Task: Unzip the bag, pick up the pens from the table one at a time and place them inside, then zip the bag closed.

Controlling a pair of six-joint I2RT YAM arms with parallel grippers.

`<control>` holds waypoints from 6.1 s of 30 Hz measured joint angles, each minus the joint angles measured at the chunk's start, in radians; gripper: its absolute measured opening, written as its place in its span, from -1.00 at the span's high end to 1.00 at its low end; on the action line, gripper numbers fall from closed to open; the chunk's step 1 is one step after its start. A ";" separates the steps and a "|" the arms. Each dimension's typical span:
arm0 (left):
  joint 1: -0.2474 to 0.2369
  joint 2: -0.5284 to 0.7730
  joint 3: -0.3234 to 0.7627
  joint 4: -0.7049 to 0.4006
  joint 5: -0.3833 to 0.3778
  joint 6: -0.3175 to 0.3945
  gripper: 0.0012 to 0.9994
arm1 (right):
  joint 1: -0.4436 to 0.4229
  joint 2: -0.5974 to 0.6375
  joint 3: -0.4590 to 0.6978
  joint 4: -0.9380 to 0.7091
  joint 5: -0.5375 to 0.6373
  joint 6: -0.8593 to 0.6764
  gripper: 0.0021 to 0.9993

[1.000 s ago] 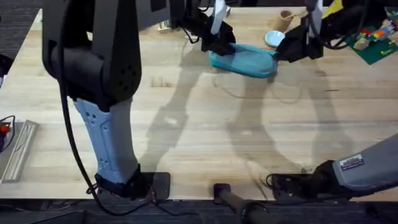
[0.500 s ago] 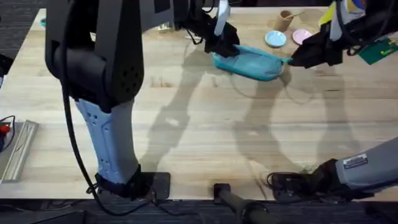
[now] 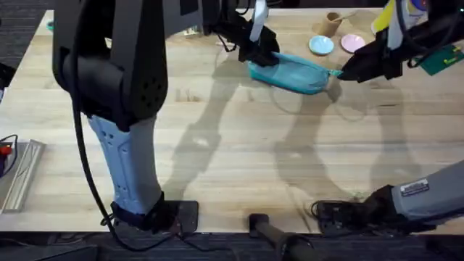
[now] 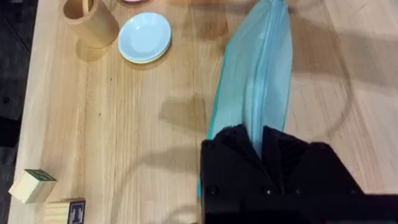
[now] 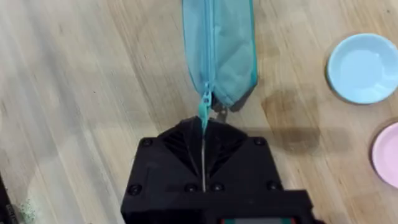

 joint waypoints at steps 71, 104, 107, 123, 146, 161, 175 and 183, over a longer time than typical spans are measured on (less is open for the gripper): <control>0.006 0.000 0.000 -0.006 0.000 0.000 0.92 | -0.051 -0.016 0.085 -0.149 0.029 0.234 -0.99; 0.036 0.000 0.000 -0.014 -0.001 -0.004 -0.99 | 0.112 -0.027 0.350 -0.260 0.113 0.227 -0.99; 0.035 0.000 0.000 -0.033 -0.005 -0.004 -0.99 | 0.112 -0.027 0.350 -0.255 0.113 0.228 -0.99; 0.038 -0.152 0.000 -0.187 -0.248 -0.072 -0.99 | 0.112 -0.027 0.350 -0.249 0.113 0.228 -0.99; 0.104 -0.478 0.000 -0.190 -0.425 -0.596 -0.99 | 0.067 -0.240 0.351 -0.219 0.113 0.425 -0.99; 0.104 -0.798 -0.182 -0.105 -0.650 -0.745 -0.99 | 0.045 -0.281 0.351 -0.228 0.116 0.748 -0.99; 0.104 -0.969 -0.495 -0.009 -0.678 -0.748 -0.99 | 0.147 -0.693 -0.066 -0.071 0.275 0.744 -1.00; 0.104 -0.985 -0.538 -0.010 -0.679 -0.784 -0.99 | 0.199 -0.886 -0.279 0.022 0.315 0.744 -0.99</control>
